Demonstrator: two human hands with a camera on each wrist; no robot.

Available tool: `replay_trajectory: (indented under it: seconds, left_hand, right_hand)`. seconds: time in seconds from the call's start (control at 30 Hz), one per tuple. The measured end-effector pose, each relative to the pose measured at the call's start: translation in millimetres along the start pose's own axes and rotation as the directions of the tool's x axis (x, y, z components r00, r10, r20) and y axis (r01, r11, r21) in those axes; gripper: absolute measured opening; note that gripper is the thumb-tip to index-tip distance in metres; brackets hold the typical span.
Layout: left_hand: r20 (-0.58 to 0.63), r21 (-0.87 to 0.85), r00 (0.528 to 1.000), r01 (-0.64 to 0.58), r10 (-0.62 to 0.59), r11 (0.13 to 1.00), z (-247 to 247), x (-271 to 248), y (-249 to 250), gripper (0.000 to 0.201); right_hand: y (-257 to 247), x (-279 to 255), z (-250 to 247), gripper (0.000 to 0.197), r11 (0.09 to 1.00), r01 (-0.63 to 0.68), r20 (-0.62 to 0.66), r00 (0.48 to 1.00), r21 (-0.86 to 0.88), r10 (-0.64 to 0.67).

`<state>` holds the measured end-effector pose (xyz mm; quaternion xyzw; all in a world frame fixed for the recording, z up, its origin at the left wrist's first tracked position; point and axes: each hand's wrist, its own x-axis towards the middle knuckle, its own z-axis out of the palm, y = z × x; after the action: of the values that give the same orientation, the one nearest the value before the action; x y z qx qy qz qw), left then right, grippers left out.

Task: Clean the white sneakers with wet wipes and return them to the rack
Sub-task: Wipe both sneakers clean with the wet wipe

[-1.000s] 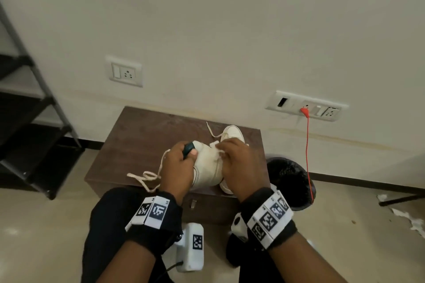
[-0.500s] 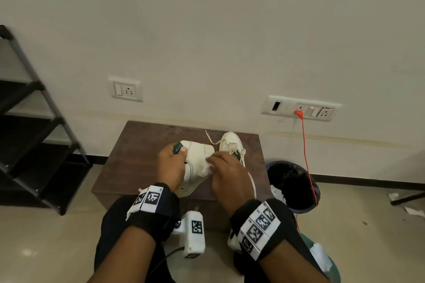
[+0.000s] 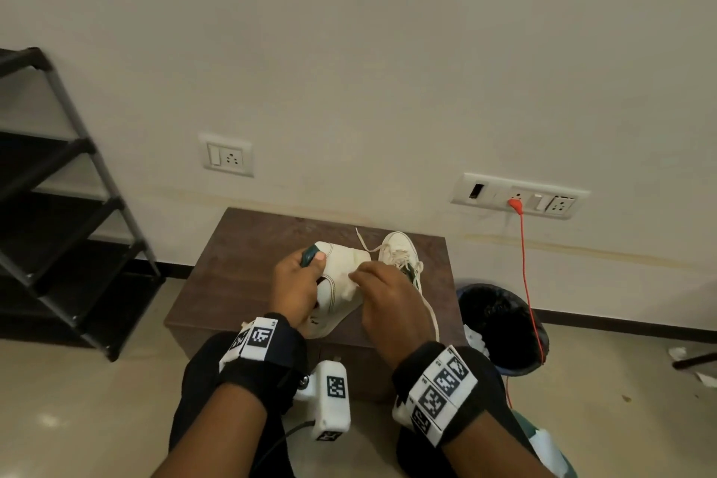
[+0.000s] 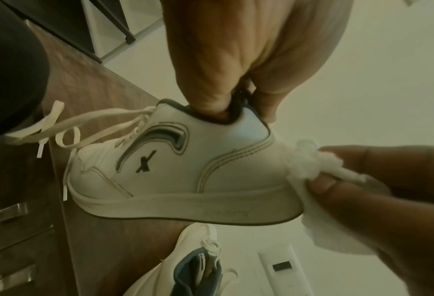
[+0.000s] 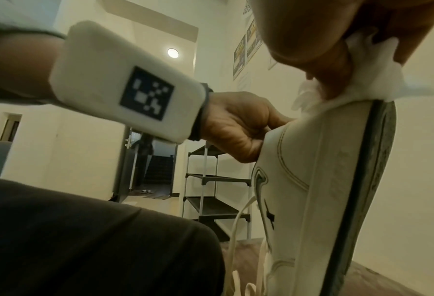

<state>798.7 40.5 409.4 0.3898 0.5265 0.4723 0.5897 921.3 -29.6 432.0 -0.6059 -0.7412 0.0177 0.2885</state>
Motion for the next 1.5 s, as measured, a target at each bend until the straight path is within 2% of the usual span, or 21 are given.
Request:
replay_trajectory:
  seconds: [0.07,0.17,0.3,0.4,0.47,0.6,0.73,0.8,0.87,0.93,1.1,1.2,1.33,1.5]
  left_hand:
    - [0.022,-0.02,1.0,-0.008,0.008,1.0,0.0,-2.5,2.4,0.016]
    - [0.077,-0.038,0.996,0.039,-0.036,0.999,-4.3,-7.1,-3.0,0.02]
    - [0.128,-0.036,0.99,0.068,-0.063,0.997,-8.2,-13.5,-13.0,0.028]
    - [0.115,-0.018,0.993,0.017,-0.015,1.0,-11.6,-6.1,-10.2,0.026]
    - [0.157,0.061,0.987,-0.021,0.011,0.998,-14.0,-2.1,-8.8,0.025]
    - [0.252,0.188,0.966,-0.115,0.065,0.976,-13.0,-8.3,-15.6,0.016]
    - [0.188,0.124,0.975,-0.145,0.12,0.982,-6.3,-10.4,-13.7,0.019]
    - [0.142,0.099,0.981,-0.148,0.134,0.984,-4.3,-6.7,-9.0,0.018]
    - [0.117,0.077,0.982,-0.157,0.147,0.985,-3.4,-1.4,-5.0,0.018]
    - [0.135,0.079,0.981,-0.147,0.136,0.986,-3.2,0.1,-0.6,0.019]
    - [0.281,0.131,0.96,-0.052,0.014,0.99,-9.5,-4.8,-1.3,0.019]
    - [0.3,0.099,0.953,0.008,-0.037,0.995,-14.5,-6.7,-4.3,0.023]
    - [0.263,0.069,0.965,-0.005,-0.013,0.998,-16.7,-3.1,0.6,0.026]
    - [0.268,0.069,0.963,-0.007,-0.012,0.998,-12.3,0.7,5.0,0.024]
  right_hand:
    - [1.5,9.8,-1.4,0.04,1.0,-0.026,0.005,1.0,0.016,0.025]
    - [4.3,29.9,-7.0,0.026,0.996,-0.088,0.064,0.994,-0.012,0.089]
    - [4.2,49.0,-8.9,0.032,0.993,-0.1,0.14,0.984,-0.063,0.108]
    - [0.3,54.1,-5.9,0.033,0.995,-0.069,0.155,0.985,-0.072,0.079]
    - [1.5,61.5,-4.7,0.033,0.993,-0.067,0.15,0.985,-0.098,0.081]
    - [-1.6,73.9,-0.3,0.026,0.986,-0.051,0.282,0.955,-0.158,0.094]
    - [3.7,62.0,5.3,0.026,0.989,-0.066,0.196,0.976,-0.134,0.092]
    - [4.0,48.7,2.5,0.025,0.993,-0.002,0.17,0.985,-0.117,0.022]
    - [0.3,33.9,-1.5,0.022,0.99,0.101,0.2,0.977,-0.103,-0.078]
    - [-1.1,24.5,-0.7,0.024,0.984,0.143,0.234,0.966,-0.107,-0.115]
    - [3.8,50.6,2.7,0.018,0.992,-0.014,0.16,0.987,-0.123,0.033]
    - [2.8,58.6,5.0,0.023,0.993,-0.068,0.17,0.982,-0.097,0.084]
    - [-1.1,43.4,10.3,0.019,0.998,0.028,0.124,0.992,-0.065,-0.019]
    - [3.2,31.0,9.5,0.021,0.988,0.151,0.148,0.979,-0.046,-0.143]
